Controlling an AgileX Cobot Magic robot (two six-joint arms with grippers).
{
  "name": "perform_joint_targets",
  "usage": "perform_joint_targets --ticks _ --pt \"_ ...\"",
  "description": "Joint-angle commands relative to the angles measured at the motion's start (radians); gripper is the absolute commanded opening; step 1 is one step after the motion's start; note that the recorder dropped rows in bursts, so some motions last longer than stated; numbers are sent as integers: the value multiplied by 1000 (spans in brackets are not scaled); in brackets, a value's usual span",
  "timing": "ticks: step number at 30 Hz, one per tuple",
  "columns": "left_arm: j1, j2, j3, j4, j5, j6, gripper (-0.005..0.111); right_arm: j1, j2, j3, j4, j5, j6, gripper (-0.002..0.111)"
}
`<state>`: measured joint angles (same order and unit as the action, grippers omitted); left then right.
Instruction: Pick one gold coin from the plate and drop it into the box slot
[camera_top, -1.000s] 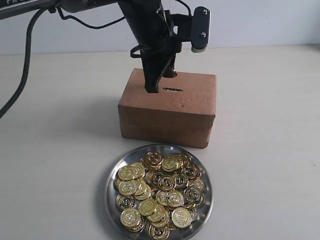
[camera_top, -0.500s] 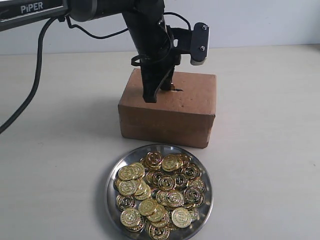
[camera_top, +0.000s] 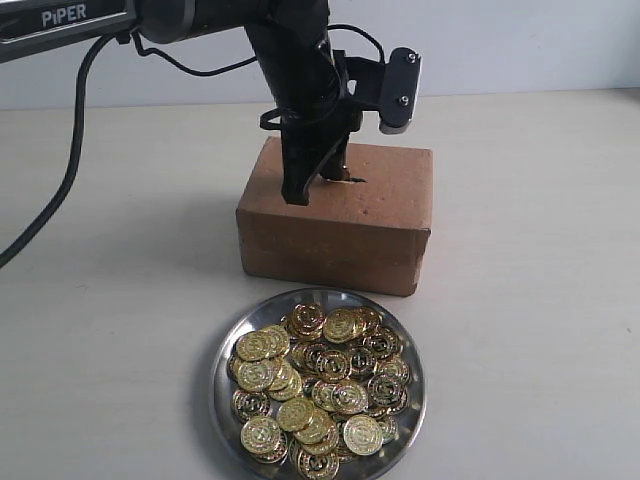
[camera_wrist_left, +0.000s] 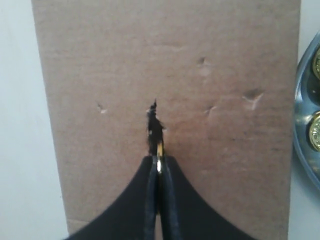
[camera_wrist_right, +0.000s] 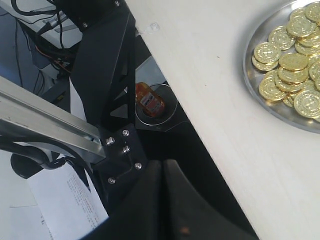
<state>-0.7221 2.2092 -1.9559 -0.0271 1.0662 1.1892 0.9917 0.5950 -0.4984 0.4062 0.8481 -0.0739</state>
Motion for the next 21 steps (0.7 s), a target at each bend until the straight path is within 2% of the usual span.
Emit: perform_joint_targets --ticks 1,7,16,19,21 --pt "-1 1 -9 -15 -9 40 2 1 -2 4 1 -9 -10 0" --pt "-1 1 -9 -17 -18 40 11 1 -2 4 1 -9 -11 0" --pt "-1 -3 -9 -20 -18 40 11 1 -2 4 -20 -41 -11 0" --pt "-12 -34 -9 -20 -14 26 10 1 -2 2 -146 -120 -5 0" --pt "-19 -74 -9 -20 -14 22 3 1 -2 -2 -336 -188 74 0"
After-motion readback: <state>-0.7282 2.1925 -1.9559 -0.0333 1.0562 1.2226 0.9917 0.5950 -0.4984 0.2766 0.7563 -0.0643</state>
